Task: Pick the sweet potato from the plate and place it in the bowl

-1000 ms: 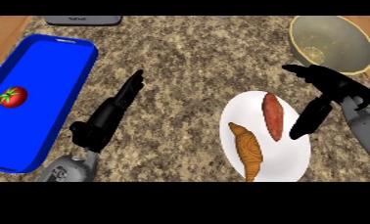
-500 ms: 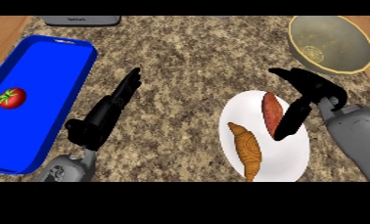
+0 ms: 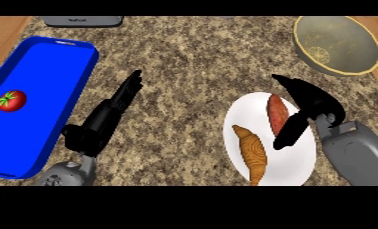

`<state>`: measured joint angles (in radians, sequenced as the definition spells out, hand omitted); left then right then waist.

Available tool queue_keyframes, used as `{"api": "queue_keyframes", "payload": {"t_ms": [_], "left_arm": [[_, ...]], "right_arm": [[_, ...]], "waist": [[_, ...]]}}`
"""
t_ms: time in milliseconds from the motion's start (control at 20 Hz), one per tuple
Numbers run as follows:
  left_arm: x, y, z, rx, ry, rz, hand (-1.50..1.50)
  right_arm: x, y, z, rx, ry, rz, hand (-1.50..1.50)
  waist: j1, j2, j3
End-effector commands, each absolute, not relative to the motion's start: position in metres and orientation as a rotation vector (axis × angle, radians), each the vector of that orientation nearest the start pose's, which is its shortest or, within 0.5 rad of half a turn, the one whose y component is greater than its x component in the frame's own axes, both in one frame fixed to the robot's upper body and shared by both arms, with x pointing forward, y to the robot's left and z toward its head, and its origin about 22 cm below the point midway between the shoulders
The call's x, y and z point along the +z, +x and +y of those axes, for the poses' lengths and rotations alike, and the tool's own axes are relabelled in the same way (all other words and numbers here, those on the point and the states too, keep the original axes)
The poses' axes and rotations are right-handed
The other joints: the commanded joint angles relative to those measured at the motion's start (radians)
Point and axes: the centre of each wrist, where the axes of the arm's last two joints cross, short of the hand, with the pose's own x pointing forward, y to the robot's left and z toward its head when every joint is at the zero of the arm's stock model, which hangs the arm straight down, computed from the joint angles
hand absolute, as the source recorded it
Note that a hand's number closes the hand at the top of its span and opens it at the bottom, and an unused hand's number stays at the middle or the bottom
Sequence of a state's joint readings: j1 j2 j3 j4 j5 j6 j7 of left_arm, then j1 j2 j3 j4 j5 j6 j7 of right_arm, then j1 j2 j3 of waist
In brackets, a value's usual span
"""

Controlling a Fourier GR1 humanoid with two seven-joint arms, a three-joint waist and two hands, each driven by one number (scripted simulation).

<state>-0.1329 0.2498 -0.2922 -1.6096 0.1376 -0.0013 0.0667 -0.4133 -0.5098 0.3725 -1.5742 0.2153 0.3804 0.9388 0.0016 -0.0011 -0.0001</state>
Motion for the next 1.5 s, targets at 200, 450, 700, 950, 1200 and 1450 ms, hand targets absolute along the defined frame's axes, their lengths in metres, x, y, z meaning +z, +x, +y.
{"api": "queue_keyframes", "payload": {"t_ms": [200, 450, 700, 950, 1200, 1450], "left_arm": [[0.023, 0.257, 0.214, -0.367, -0.16, -1.572, 0.0], [0.041, 0.262, 0.203, -0.375, -0.159, -1.584, 0.0], [0.036, 0.251, 0.209, -0.397, -0.159, -1.579, 0.0], [0.02, 0.266, 0.206, -0.373, -0.151, -1.585, 0.0], [0.025, 0.258, 0.218, -0.366, -0.169, -1.606, 0.0], [0.038, 0.264, 0.189, -0.39, -0.169, -1.597, 0.0]], "right_arm": [[0.096, 0.299, -0.217, 1.014, -0.745, -0.74, -1.5], [0.071, 0.297, -0.221, 0.982, -0.775, -0.711, -1.5], [0.047, 0.304, -0.244, 0.973, -0.742, -0.667, -1.5], [0.033, 0.296, -0.248, 0.996, -0.719, -0.676, -1.5], [0.012, 0.304, -0.255, 0.979, -0.708, -0.698, -1.5], [0.024, 0.325, -0.241, 1.01, -0.749, -0.87, 1.5]], "waist": [[0.0, 0.001, 0.0], [-0.001, 0.001, 0.0], [0.003, 0.001, 0.0], [-0.002, 0.001, 0.0], [0.002, 0.001, 0.0], [0.005, 0.003, 0.0]]}}
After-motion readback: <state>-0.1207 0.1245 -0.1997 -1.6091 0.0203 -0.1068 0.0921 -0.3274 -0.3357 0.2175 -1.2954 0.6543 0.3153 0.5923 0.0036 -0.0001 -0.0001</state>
